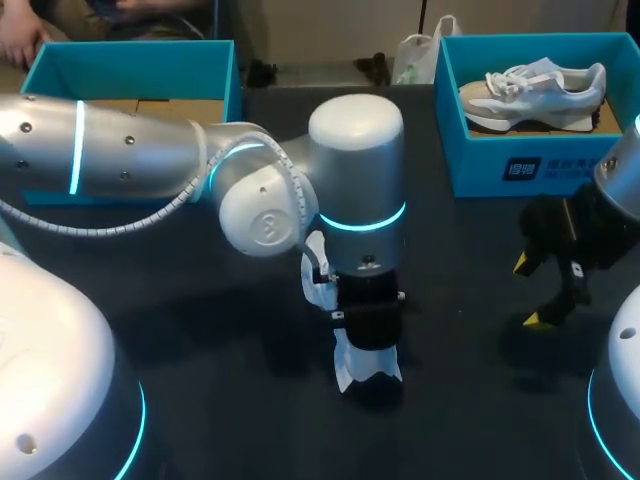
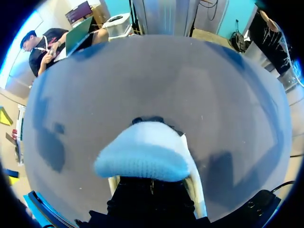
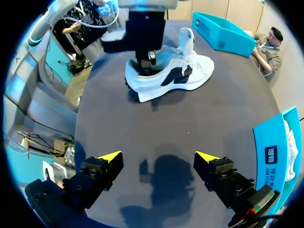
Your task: Take the shoe out of the shoebox, open the shoe tongue, remove and reinsert the insole, then place the shoe into the shoebox
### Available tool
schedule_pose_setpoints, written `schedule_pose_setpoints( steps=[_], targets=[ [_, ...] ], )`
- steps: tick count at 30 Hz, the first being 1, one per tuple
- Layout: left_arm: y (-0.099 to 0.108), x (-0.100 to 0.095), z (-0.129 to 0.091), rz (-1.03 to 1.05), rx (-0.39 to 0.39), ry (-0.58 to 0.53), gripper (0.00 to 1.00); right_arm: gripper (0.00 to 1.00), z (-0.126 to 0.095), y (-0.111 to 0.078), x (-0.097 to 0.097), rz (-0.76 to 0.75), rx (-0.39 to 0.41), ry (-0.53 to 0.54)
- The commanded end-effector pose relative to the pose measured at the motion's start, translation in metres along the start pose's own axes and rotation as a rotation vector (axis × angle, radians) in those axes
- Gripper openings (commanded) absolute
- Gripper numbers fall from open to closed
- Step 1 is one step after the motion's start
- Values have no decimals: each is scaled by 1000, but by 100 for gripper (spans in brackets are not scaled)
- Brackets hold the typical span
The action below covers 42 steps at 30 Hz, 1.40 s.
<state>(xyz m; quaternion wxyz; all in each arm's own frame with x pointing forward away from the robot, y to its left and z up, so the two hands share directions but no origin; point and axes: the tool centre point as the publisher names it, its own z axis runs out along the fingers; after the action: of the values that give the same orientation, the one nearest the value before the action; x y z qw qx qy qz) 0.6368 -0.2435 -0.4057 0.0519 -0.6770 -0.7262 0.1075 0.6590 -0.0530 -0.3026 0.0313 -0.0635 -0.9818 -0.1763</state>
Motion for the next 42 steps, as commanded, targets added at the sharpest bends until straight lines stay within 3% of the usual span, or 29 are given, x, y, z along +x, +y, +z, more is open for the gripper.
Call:
schedule_pose_setpoints(
  steps=[1, 10, 17, 22, 25, 34, 42],
  targets=[
    [9, -3, 12, -15, -22, 14, 0, 100, 1, 0, 1, 1, 3, -2],
    [30, 13, -10, -60, -124, 23, 0, 100, 1, 0, 1, 1, 3, -2],
    [25, 15, -34, -44, -104, -15, 0, 100, 1, 0, 1, 1, 3, -2],
    [10, 13, -38, 5, -49, -20, 0, 100, 1, 0, 1, 1, 3, -2],
    [8, 11, -39, 8, -67, -36, 0, 100, 1, 0, 1, 1, 3, -2],
    [29, 0, -25, -42, -156, -23, 0, 100, 1, 0, 1, 1, 3, -2],
    [41, 2, -37, -93, -177, -23, 0, 100, 1, 0, 1, 1, 3, -2]
  ],
)
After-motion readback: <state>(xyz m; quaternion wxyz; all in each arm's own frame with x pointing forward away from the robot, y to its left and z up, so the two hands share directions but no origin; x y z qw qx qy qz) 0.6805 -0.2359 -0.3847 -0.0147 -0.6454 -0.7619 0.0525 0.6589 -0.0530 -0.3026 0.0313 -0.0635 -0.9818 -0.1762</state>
